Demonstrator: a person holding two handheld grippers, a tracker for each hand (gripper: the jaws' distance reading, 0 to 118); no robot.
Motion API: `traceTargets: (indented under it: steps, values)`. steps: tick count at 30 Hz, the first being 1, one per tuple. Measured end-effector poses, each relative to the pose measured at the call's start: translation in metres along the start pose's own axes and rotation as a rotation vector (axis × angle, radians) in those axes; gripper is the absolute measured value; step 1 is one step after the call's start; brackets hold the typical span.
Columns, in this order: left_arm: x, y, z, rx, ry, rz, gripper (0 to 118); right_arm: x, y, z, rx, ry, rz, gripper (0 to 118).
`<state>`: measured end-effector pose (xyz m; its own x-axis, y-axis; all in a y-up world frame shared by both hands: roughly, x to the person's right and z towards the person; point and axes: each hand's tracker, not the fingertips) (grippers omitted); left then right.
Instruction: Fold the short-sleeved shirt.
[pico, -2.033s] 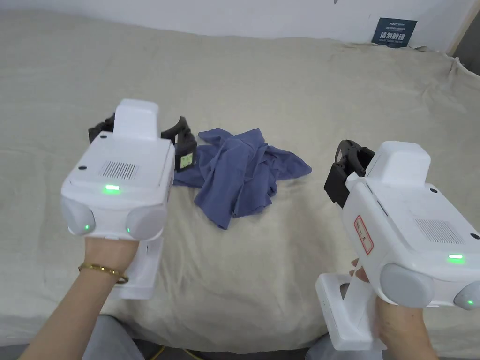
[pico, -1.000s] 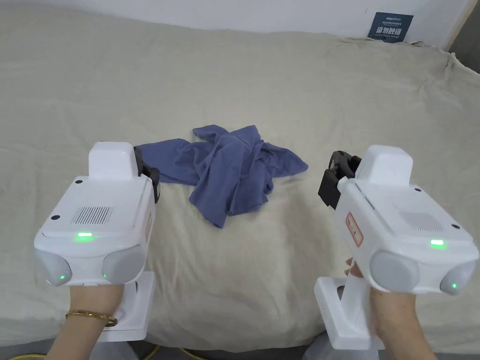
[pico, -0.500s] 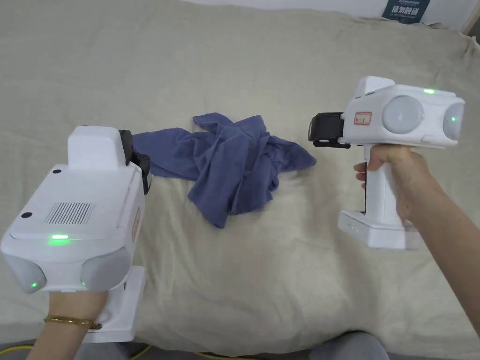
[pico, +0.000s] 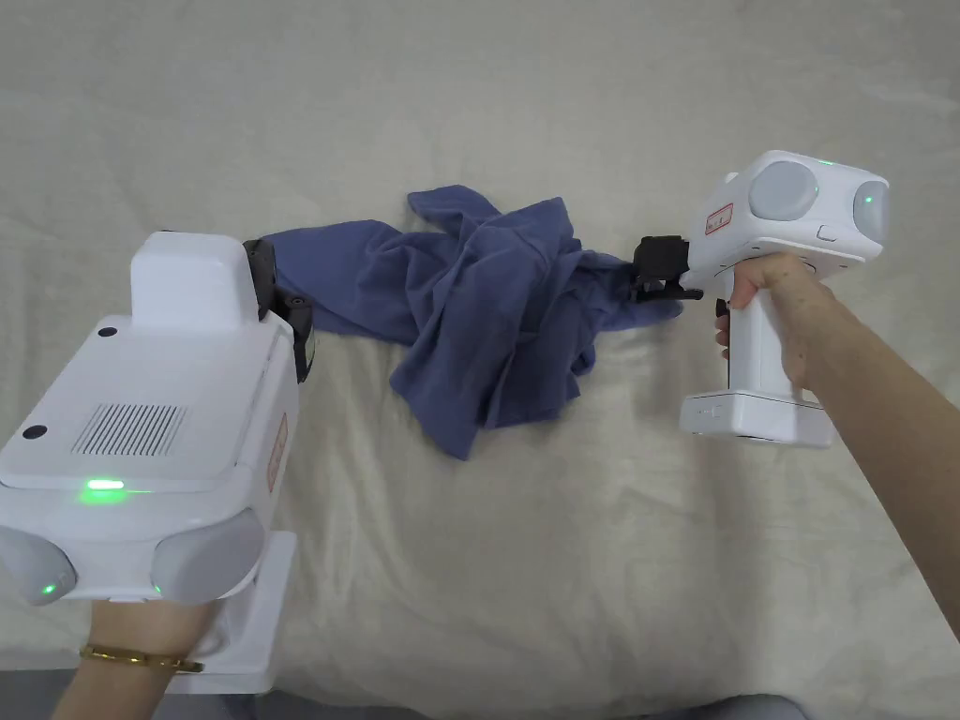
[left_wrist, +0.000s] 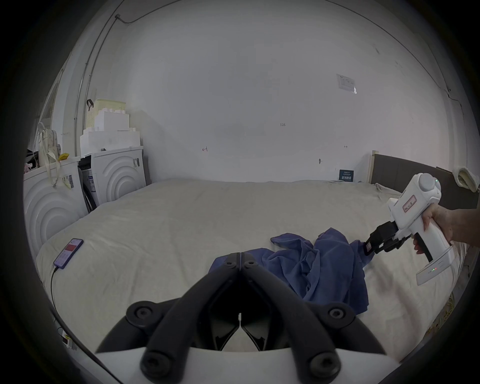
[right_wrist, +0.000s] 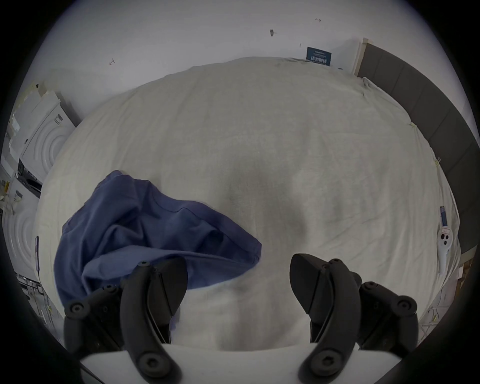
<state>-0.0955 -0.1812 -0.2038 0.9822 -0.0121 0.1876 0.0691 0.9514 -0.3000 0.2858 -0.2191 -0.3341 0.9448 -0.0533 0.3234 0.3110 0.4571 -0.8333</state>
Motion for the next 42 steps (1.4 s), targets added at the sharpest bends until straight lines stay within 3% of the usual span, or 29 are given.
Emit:
traceTargets:
  steps: [4, 6, 9, 11, 12, 13, 17, 21, 23, 24, 26, 28, 33, 36, 42]
  values:
    - [0.002, -0.002, -0.008, -0.021, -0.003, -0.001, 0, -0.002, 0.002, -0.018, -0.025, 0.015, -0.002, 83]
    - [0.002, -0.004, -0.011, -0.029, -0.002, -0.001, 0, -0.002, 0.002, -0.023, -0.032, 0.018, -0.001, 76]
    - [0.002, -0.006, -0.014, -0.044, 0.000, 0.000, 0, -0.002, 0.003, -0.027, -0.030, 0.034, -0.004, 37]
    - [0.002, -0.007, -0.016, -0.052, 0.000, 0.004, 0, -0.002, 0.003, -0.029, -0.031, 0.044, -0.017, 34]
    - [0.002, -0.007, -0.017, -0.056, 0.000, 0.003, 0, -0.004, 0.003, -0.030, -0.031, 0.052, -0.016, 26]
    - [0.002, -0.007, -0.017, -0.058, 0.001, 0.002, 0, -0.005, 0.002, -0.030, -0.032, 0.068, -0.022, 9]
    - [0.002, -0.008, -0.018, -0.068, -0.004, 0.006, 0, -0.014, 0.001, -0.025, -0.014, 0.038, 0.045, 7]
    - [-0.002, -0.002, -0.022, -0.088, -0.021, 0.032, 0, -0.011, 0.004, -0.009, 0.013, 0.056, 0.026, 7]
    - [-0.006, 0.004, -0.029, -0.115, -0.036, 0.042, 11, -0.009, 0.006, 0.000, 0.031, 0.063, 0.027, 7]
    - [-0.009, 0.009, -0.036, -0.156, -0.049, 0.063, 23, -0.010, 0.007, 0.004, 0.037, 0.065, 0.033, 7]
    - [-0.017, 0.020, -0.052, -0.225, -0.076, 0.113, 79, -0.010, 0.007, 0.010, 0.048, 0.067, 0.041, 7]
    - [-0.022, 0.033, -0.073, -0.306, -0.090, 0.107, 118, -0.011, 0.007, 0.014, 0.057, 0.069, 0.049, 7]
    - [-0.028, 0.069, -0.126, -0.442, -0.138, 0.026, 118, -0.015, 0.004, 0.019, 0.075, 0.069, 0.070, 7]
    - [-0.035, 0.077, -0.164, -0.562, -0.137, 0.060, 118, -0.017, 0.002, 0.019, 0.084, 0.063, 0.084, 7]
    - [-0.047, 0.073, -0.224, -0.756, -0.007, 0.021, 118, -0.015, -0.002, 0.018, 0.084, 0.075, 0.086, 7]
